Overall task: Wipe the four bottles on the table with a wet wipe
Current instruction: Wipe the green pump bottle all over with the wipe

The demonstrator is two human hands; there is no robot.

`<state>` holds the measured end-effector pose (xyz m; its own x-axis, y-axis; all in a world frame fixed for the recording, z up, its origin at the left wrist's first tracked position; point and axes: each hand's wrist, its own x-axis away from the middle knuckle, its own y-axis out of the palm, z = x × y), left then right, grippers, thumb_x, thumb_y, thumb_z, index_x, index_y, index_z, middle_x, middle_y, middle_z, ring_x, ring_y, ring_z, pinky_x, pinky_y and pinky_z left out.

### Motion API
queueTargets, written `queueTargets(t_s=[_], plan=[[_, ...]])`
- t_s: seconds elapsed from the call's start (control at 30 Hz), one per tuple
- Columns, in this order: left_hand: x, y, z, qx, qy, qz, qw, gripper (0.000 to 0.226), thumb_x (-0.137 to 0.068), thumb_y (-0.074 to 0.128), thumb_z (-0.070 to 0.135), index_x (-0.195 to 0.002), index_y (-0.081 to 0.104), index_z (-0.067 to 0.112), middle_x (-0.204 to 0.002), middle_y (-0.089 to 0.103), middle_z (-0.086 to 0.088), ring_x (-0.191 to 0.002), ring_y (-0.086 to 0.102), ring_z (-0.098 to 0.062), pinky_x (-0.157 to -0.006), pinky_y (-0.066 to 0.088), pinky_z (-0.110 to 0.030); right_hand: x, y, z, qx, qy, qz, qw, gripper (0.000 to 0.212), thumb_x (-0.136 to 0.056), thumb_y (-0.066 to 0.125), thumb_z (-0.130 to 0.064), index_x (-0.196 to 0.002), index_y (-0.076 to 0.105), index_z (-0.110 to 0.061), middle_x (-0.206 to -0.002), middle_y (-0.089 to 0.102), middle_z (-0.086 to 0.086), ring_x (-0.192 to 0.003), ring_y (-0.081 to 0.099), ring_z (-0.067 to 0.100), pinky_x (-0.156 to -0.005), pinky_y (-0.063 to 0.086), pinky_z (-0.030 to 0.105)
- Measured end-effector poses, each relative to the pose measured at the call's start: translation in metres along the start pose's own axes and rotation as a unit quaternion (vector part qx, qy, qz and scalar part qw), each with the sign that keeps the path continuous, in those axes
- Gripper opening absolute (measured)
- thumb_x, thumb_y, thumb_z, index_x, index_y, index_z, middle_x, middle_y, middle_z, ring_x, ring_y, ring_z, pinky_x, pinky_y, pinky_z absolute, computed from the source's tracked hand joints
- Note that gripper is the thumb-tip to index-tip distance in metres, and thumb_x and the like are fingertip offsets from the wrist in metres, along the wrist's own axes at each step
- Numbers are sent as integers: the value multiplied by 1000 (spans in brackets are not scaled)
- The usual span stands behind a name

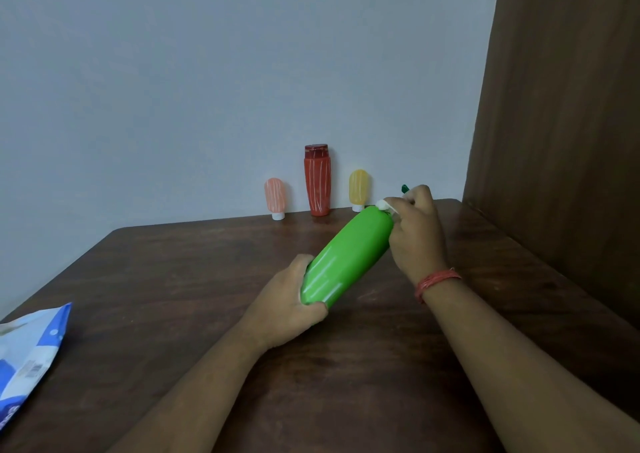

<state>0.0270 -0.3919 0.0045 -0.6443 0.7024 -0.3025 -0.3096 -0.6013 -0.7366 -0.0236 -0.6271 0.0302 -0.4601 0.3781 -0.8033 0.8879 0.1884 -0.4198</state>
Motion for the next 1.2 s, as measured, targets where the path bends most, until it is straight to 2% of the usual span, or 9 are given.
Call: queueTargets(t_s=[0.13, 0.3, 0.57, 0.67, 0.77, 0.83, 0.9, 1.03, 1.2], plan=[[1, 0, 1, -1, 1, 6, 1000, 58, -66, 62, 36, -122, 46, 28, -95, 58, 9, -82, 57, -3, -67, 43, -23, 0, 2, 4, -10, 59, 11, 998, 36, -86, 48, 13, -109, 71, -1, -98, 38, 5, -88, 51, 27, -87, 50, 36], [1, -1, -1, 9, -6, 4, 1000, 58, -66, 62, 36, -121, 45, 31, -97, 59, 9, -83, 57, -4, -67, 44, -23, 1, -2, 4, -106, 22, -13, 994, 42, -86, 47, 19, -109, 74, -5, -95, 39, 6, -84, 44, 10, -84, 32, -1], [2, -3, -1, 45, -19, 8, 999, 54, -66, 62, 33, -117, 45, 30, -94, 59, 9, -84, 56, -1, -62, 42, -20, 19, 16, -4, -274, 187, 59, 941, 41, -85, 50, 13, -88, 71, -21, -98, 63, -9, -96, 63, 13, -85, 50, 22], [2, -4, -1, 50, -18, 1, 999, 56, -66, 62, 32, -119, 44, 31, -94, 59, 8, -84, 56, 1, -61, 40, -16, 17, 22, -5, -395, 299, 73, 866, 35, -91, 52, 8, -87, 68, -23, -92, 71, 1, -88, 66, 17, -77, 52, 28], [1, -5, 0, 55, -19, -10, 998, 57, -66, 62, 32, -120, 43, 33, -96, 58, 8, -85, 55, 0, -62, 40, -15, 11, 18, -6, -584, 371, 51, 720, 25, -96, 45, 8, -99, 65, -6, -96, 69, 13, -90, 66, 23, -75, 56, 30], [1, -4, 1, 55, -15, -21, 998, 59, -66, 61, 32, -122, 44, 32, -98, 59, 7, -84, 55, -2, -62, 41, -17, 9, 14, -3, -693, 382, 3, 612, 28, -95, 44, 1, -120, 59, 5, -119, 64, 24, -114, 61, 34, -97, 52, 43], [1, -3, 2, 61, -9, -34, 997, 59, -67, 61, 31, -124, 45, 30, -99, 59, 5, -84, 55, -5, -64, 41, -19, 7, 9, 0, -750, 363, -28, 552, 48, -90, 50, -9, -136, 49, 5, -138, 52, 27, -134, 46, 42, -114, 33, 53], [1, 0, 3, 84, -10, -55, 995, 52, -67, 61, 29, -118, 47, 32, -96, 57, 6, -80, 54, -5, -66, 41, -21, 3, -3, -4, -780, 301, -63, 545, 34, -96, 44, -13, -124, 61, -6, -138, 54, 22, -133, 46, 37, -115, 33, 51], [1, 0, 0, 103, -25, -61, 993, 51, -67, 61, 31, -115, 48, 33, -97, 56, 7, -84, 55, -8, -72, 45, -30, 2, 0, -11, -736, 306, -47, 602, 22, -94, 51, -12, -112, 64, -8, -124, 66, 15, -118, 60, 28, -104, 48, 43]])
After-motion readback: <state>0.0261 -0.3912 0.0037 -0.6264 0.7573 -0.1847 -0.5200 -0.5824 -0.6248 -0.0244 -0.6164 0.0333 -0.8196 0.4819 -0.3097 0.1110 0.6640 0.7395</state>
